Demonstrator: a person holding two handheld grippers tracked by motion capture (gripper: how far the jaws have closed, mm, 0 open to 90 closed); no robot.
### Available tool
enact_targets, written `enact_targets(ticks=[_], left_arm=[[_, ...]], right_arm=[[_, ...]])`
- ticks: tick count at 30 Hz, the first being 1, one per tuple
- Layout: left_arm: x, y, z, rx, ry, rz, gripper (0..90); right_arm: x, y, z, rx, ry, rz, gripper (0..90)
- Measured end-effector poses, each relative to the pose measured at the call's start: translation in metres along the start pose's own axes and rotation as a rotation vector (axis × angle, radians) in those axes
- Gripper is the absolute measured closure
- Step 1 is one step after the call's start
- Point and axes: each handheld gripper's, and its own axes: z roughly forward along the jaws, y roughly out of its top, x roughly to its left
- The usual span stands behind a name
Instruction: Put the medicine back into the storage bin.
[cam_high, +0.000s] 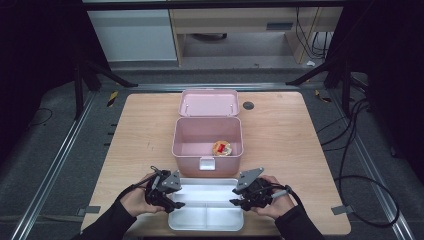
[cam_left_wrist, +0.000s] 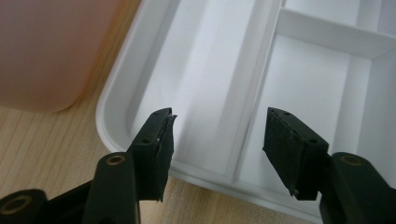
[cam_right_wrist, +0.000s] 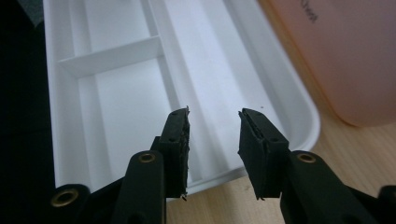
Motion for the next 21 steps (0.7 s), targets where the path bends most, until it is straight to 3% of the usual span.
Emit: enact_targets(ticks=[2, 7, 21], left_arm=[[-0.002, 0.0, 0.003, 0.022, -0.009, 0.026, 47.0], [-0.005, 0.003, 0.01, 0.064, -0.023, 0.045, 51.8], [-0.005, 0.006, 0.013, 0.104, -0.033, 0.045, 72.5]], right_arm=[[0.002, 0.0, 0.005, 0.027, 0.016, -0.014, 66.1], [0.004, 0.0, 0.011, 0.066, 0.036, -0.016, 71.7], [0.0, 0.002, 0.022, 0.129, 0.073, -0.048, 80.3]])
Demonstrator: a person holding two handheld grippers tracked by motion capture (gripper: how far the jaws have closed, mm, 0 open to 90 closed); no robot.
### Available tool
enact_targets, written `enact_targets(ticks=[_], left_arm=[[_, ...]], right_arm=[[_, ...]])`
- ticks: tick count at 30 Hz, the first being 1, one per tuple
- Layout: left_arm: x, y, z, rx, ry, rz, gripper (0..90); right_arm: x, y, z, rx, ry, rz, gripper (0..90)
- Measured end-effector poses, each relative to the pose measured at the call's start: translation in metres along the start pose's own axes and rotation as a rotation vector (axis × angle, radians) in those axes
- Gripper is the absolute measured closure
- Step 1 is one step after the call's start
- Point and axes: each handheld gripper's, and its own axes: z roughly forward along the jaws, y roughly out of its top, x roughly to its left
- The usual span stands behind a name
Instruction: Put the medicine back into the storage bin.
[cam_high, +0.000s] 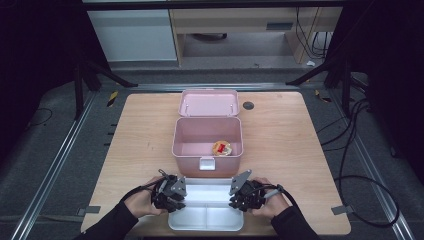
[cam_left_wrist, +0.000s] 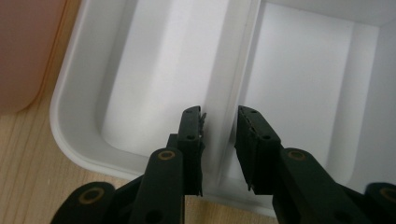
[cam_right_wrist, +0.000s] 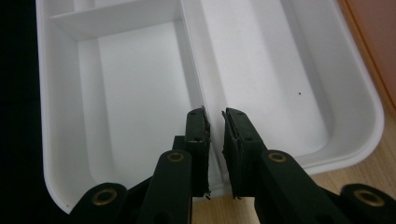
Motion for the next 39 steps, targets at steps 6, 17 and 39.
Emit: enact_targets(ticks=[6, 17, 39], left_arm=[[0.001, 0.001, 0.0, 0.005, -0.026, 0.029, 79.0], [0.002, 0.004, 0.0, 0.014, -0.059, 0.088, 86.3], [-0.018, 0.022, -0.082, -0.047, -0.049, 0.156, 86.9]], right_arm=[[-0.005, 0.003, 0.005, 0.031, 0.028, -0.009, 83.6], [-0.005, 0.006, 0.005, 0.066, 0.048, -0.027, 85.6], [0.021, 0.036, -0.068, -0.024, 0.066, -0.097, 88.1]])
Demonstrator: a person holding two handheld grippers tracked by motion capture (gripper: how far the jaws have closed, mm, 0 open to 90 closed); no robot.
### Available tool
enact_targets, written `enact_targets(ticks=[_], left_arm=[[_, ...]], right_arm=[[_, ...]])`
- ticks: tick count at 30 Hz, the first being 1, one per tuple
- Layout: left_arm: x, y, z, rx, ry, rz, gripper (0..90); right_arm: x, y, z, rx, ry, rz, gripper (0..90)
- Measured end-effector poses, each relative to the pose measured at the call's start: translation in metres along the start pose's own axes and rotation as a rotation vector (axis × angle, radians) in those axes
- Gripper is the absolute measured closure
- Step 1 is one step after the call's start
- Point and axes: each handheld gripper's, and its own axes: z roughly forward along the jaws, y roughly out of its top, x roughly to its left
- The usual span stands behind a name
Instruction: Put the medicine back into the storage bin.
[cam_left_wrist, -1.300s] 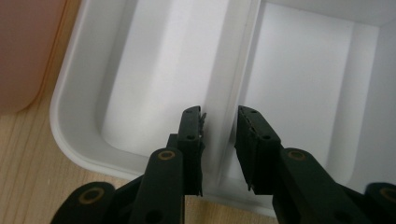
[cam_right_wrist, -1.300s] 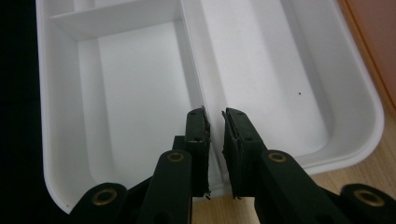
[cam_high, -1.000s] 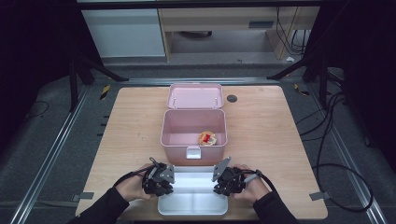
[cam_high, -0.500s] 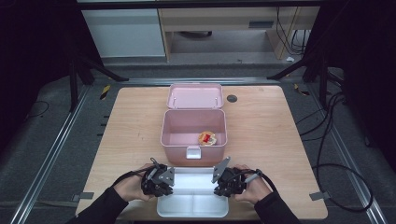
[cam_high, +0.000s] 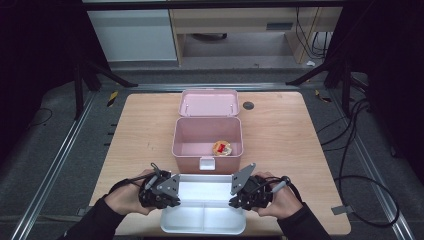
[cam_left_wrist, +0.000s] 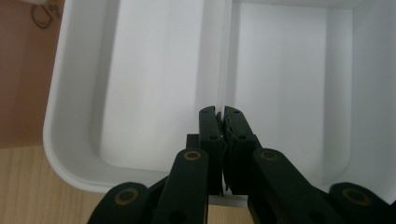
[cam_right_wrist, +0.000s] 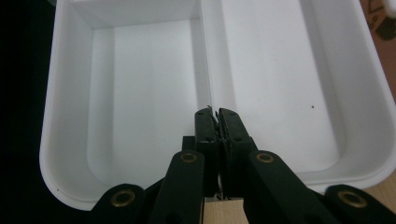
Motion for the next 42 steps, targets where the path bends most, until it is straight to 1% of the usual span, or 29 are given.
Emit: enact_targets(ticks=[3, 4, 6, 7, 8, 11, 12, 13, 14, 15, 19, 20, 21, 22, 24, 26, 28, 29, 30, 31, 34, 35, 36, 37, 38, 39, 40, 41, 42], left_arm=[[0.001, 0.006, -0.012, -0.001, 0.018, 0.014, 86.8], [0.002, 0.008, -0.015, 0.004, 0.019, 0.02, 86.8], [0.006, 0.013, -0.021, 0.006, 0.032, 0.032, 86.9], [0.006, 0.013, -0.021, 0.006, 0.032, 0.032, 86.9], [0.008, 0.015, -0.023, 0.002, 0.029, 0.025, 86.9], [0.017, 0.021, -0.031, 0.007, 0.037, 0.038, 87.2], [0.019, 0.024, -0.034, 0.004, 0.042, 0.034, 87.5], [0.023, 0.027, -0.037, 0.011, 0.042, 0.039, 87.5], [0.029, 0.031, -0.042, 0.013, 0.05, 0.039, 87.8], [0.029, 0.031, -0.042, 0.013, 0.05, 0.039, 87.8], [0.045, 0.04, -0.053, 0.02, 0.073, 0.049, 87.8], [0.05, 0.042, -0.055, 0.021, 0.078, 0.043, 87.7], [0.059, 0.044, -0.058, 0.014, 0.08, 0.046, 87.9], [0.059, 0.044, -0.058, 0.014, 0.08, 0.046, 88.0], [0.066, 0.046, -0.061, 0.019, 0.079, 0.058, 88.2], [0.075, 0.048, -0.063, 0.023, 0.078, 0.06, 88.3], [0.084, 0.049, -0.066, 0.025, 0.077, 0.063, 88.2], [0.094, 0.05, -0.069, 0.026, 0.074, 0.071, 88.2], [0.094, 0.05, -0.069, 0.026, 0.074, 0.071, 88.2], [0.104, 0.051, -0.07, 0.021, 0.068, 0.076, 88.3], [0.118, 0.051, -0.07, 0.02, 0.061, 0.075, 88.1], [0.118, 0.051, -0.07, 0.02, 0.061, 0.075, 88.0], [0.127, 0.051, -0.069, 0.016, 0.061, 0.071, 87.9], [0.131, 0.05, -0.069, 0.015, 0.06, 0.069, 87.8], [0.137, 0.05, -0.068, 0.02, 0.058, 0.069, 87.9], [0.137, 0.05, -0.068, 0.02, 0.058, 0.069, 87.9], [0.141, 0.051, -0.067, 0.028, 0.062, 0.068, 87.9], [0.146, 0.051, -0.067, 0.037, 0.064, 0.067, 87.8], [0.155, 0.051, -0.066, 0.052, 0.067, 0.062, 87.7]], right_arm=[[-0.001, 0.009, -0.014, -0.009, -0.011, -0.024, 88.6], [-0.001, 0.009, -0.014, -0.009, -0.011, -0.024, 88.6], [-0.004, 0.012, -0.022, -0.008, -0.014, -0.028, 88.8], [-0.004, 0.012, -0.022, -0.008, -0.014, -0.028, 88.8], [-0.005, 0.013, -0.023, -0.006, -0.018, -0.028, 88.7], [-0.012, 0.017, -0.032, -0.009, -0.032, -0.035, 88.6], [-0.017, 0.02, -0.039, -0.012, -0.046, -0.04, 88.4], [-0.017, 0.02, -0.039, -0.012, -0.046, -0.04, 88.4], [-0.023, 0.024, -0.046, -0.012, -0.061, -0.049, 88.3], [-0.023, 0.024, -0.046, -0.012, -0.061, -0.049, 88.3], [-0.036, 0.032, -0.059, -0.012, -0.09, -0.071, 88.3], [-0.04, 0.034, -0.062, -0.01, -0.101, -0.076, 88.3], [-0.048, 0.037, -0.066, -0.012, -0.113, -0.081, 88.2], [-0.048, 0.037, -0.066, -0.012, -0.113, -0.081, 88.2], [-0.056, 0.039, -0.069, -0.011, -0.121, -0.085, 88.2], [-0.062, 0.042, -0.071, -0.012, -0.125, -0.092, 88.4], [-0.069, 0.044, -0.072, -0.016, -0.13, -0.096, 88.5], [-0.077, 0.046, -0.074, -0.021, -0.134, -0.094, 88.6], [-0.082, 0.047, -0.075, -0.024, -0.134, -0.089, 88.5], [-0.086, 0.048, -0.075, -0.024, -0.135, -0.087, 88.6], [-0.097, 0.051, -0.076, -0.019, -0.139, -0.087, 88.7], [-0.097, 0.051, -0.076, -0.019, -0.139, -0.087, 88.7], [-0.105, 0.053, -0.076, -0.014, -0.14, -0.083, 88.8], [-0.108, 0.054, -0.076, -0.013, -0.14, -0.081, 88.8], [-0.112, 0.054, -0.076, -0.01, -0.142, -0.08, 88.6], [-0.118, 0.056, -0.075, -0.01, -0.144, -0.075, 88.5], [-0.118, 0.056, -0.075, -0.01, -0.144, -0.075, 88.5], [-0.122, 0.056, -0.074, -0.009, -0.145, -0.071, 88.5], [-0.13, 0.058, -0.071, -0.009, -0.146, -0.066, 88.4]])
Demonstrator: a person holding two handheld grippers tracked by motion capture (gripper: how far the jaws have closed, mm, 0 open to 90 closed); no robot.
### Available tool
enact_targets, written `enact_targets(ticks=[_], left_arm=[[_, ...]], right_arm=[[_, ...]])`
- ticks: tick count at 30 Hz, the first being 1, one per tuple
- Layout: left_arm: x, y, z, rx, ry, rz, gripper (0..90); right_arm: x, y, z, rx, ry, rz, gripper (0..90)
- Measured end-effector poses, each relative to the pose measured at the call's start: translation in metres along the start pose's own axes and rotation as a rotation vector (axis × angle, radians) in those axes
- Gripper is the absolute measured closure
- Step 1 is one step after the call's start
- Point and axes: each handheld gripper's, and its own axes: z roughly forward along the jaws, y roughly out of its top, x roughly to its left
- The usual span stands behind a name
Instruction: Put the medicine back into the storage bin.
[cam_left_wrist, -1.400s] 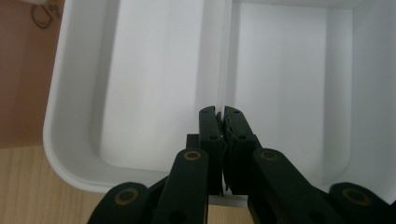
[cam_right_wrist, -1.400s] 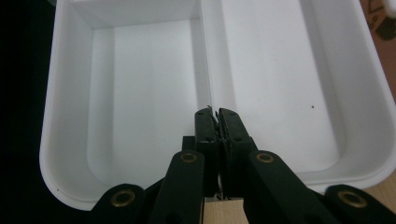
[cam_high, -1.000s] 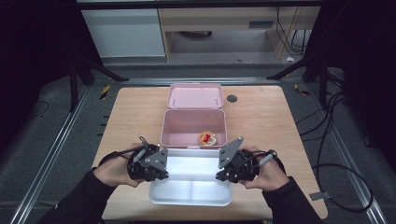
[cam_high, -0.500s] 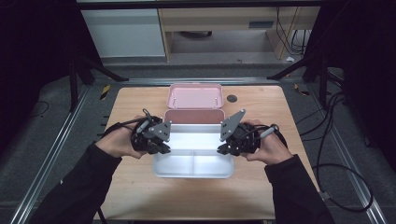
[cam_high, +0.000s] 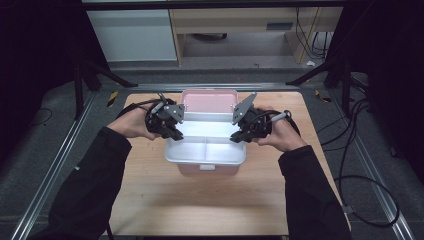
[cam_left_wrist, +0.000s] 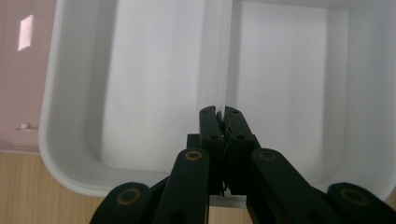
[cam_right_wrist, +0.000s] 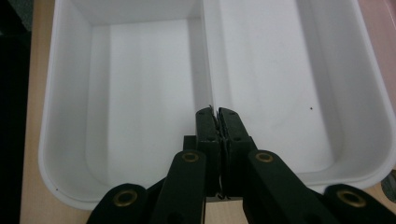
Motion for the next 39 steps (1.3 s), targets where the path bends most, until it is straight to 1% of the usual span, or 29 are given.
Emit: enact_targets(ticks=[1, 2, 4, 5, 6, 8, 9, 11, 13, 14, 15, 17, 18, 21, 24, 25, 26, 29, 30, 31, 32, 34, 35, 39], left_arm=[[0.004, 0.0, 0.002, 0.007, -0.001, -0.004, 87.5], [0.004, 0.0, 0.002, 0.007, -0.001, -0.004, 87.5], [0.013, 0.0, 0.004, 0.032, 0.005, 0.0, 87.5], [0.016, -0.001, 0.006, 0.033, 0.005, -0.007, 87.4], [0.021, -0.001, 0.008, 0.035, 0.007, -0.008, 87.4], [0.027, -0.002, 0.011, 0.047, 0.005, -0.006, 87.3], [0.03, -0.001, 0.012, 0.05, 0.007, -0.007, 87.3], [0.037, -0.001, 0.015, 0.049, 0.008, -0.013, 87.3], [0.039, -0.002, 0.016, 0.046, 0.006, -0.016, 87.2], [0.043, -0.003, 0.02, 0.043, -0.005, -0.024, 87.1], [0.044, -0.003, 0.022, 0.046, -0.012, -0.028, 87.2], [0.045, -0.003, 0.024, 0.052, -0.009, -0.025, 87.1], [0.046, -0.003, 0.026, 0.052, -0.014, -0.032, 87.0], [0.049, -0.005, 0.032, 0.058, -0.02, -0.039, 86.8], [0.05, -0.005, 0.038, 0.063, -0.03, -0.04, 86.9], [0.05, -0.005, 0.04, 0.057, -0.033, -0.043, 87.0], [0.05, -0.005, 0.041, 0.055, -0.035, -0.04, 87.1], [0.049, -0.005, 0.045, 0.056, -0.039, -0.039, 87.4], [0.049, -0.006, 0.046, 0.064, -0.04, -0.037, 87.4], [0.049, -0.007, 0.047, 0.062, -0.044, -0.044, 87.4], [0.048, -0.009, 0.049, 0.048, -0.048, -0.051, 87.3], [0.048, -0.011, 0.05, 0.045, -0.053, -0.056, 87.4], [0.047, -0.012, 0.051, 0.04, -0.052, -0.056, 87.3], [0.046, -0.014, 0.053, 0.032, -0.059, -0.061, 87.5]], right_arm=[[-0.004, 0.0, 0.002, 0.002, -0.002, 0.001, 88.4], [-0.004, 0.0, 0.002, 0.002, -0.002, 0.001, 88.4], [-0.012, 0.002, 0.007, 0.004, -0.002, -0.001, 88.4], [-0.02, 0.004, 0.01, 0.015, -0.011, -0.004, 88.4], [-0.02, 0.004, 0.01, 0.015, -0.011, -0.004, 88.4], [-0.03, 0.006, 0.014, 0.028, -0.01, -0.013, 88.6], [-0.03, 0.006, 0.014, 0.028, -0.01, -0.013, 88.6], [-0.038, 0.005, 0.017, 0.031, -0.011, -0.006, 88.3], [-0.04, 0.004, 0.017, 0.027, -0.011, -0.003, 88.3], [-0.045, 0.001, 0.02, 0.023, -0.006, 0.008, 88.1], [-0.046, 0.0, 0.022, 0.022, -0.003, 0.009, 88.2], [-0.047, -0.001, 0.023, 0.026, 0.001, 0.009, 88.1], [-0.048, -0.002, 0.027, 0.03, 0.002, 0.009, 88.2], [-0.049, -0.004, 0.03, 0.037, 0.004, 0.013, 88.2], [-0.051, -0.008, 0.036, 0.045, 0.009, 0.016, 88.1], [-0.052, -0.009, 0.039, 0.044, 0.015, 0.019, 88.1], [-0.052, -0.012, 0.041, 0.055, 0.017, 0.028, 87.8], [-0.054, -0.017, 0.045, 0.045, 0.025, 0.031, 87.6], [-0.054, -0.018, 0.045, 0.047, 0.029, 0.034, 87.6], [-0.054, -0.018, 0.047, 0.051, 0.032, 0.038, 87.6], [-0.054, -0.017, 0.05, 0.061, 0.03, 0.032, 87.3], [-0.054, -0.017, 0.051, 0.066, 0.03, 0.031, 87.2], [-0.054, -0.017, 0.052, 0.069, 0.037, 0.036, 87.2], [-0.053, -0.017, 0.056, 0.084, 0.035, 0.036, 87.0]])
